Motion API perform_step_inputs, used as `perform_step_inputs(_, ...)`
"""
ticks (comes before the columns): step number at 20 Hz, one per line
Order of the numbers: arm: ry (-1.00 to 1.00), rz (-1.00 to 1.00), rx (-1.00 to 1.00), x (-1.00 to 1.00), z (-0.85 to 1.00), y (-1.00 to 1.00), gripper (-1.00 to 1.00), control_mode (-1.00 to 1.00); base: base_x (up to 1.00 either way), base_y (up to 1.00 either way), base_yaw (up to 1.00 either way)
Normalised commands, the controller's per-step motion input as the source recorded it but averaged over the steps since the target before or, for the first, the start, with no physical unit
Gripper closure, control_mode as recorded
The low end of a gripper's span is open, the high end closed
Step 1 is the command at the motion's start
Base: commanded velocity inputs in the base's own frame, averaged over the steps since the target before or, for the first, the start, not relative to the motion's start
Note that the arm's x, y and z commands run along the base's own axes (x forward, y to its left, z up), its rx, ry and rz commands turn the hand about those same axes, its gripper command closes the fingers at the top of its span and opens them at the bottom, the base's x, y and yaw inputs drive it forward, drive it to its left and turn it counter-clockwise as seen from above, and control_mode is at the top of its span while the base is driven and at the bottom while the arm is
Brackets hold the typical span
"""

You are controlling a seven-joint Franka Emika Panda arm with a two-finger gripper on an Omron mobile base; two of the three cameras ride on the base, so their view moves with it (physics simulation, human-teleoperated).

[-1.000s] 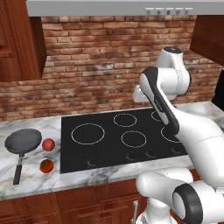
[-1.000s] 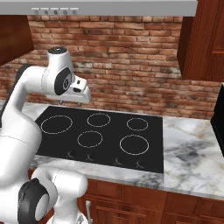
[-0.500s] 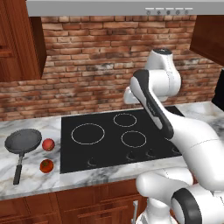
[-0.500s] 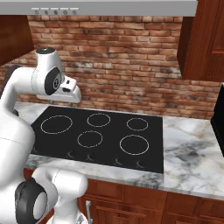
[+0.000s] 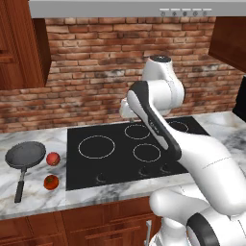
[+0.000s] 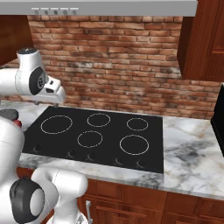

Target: Place the pan on the front left burner on the stove. Then place the tomato and the onion in the pan and turn on the front left burner.

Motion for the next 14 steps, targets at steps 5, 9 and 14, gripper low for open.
perform_step_inputs(5,0.01,0.0,0.0,-0.18,0.02,0.45,-1.0,-1.0,0.0,0.0,0.0)
perform_step_inputs(9,0.0,0.0,0.0,-0.12,0.07,0.47,-1.0,-1.0,0.0,0.0,0.0)
perform_step_inputs(14,0.0,0.0,0.0,-0.08,0.09,0.47,-1.0,-1.0,0.0,0.0,0.0)
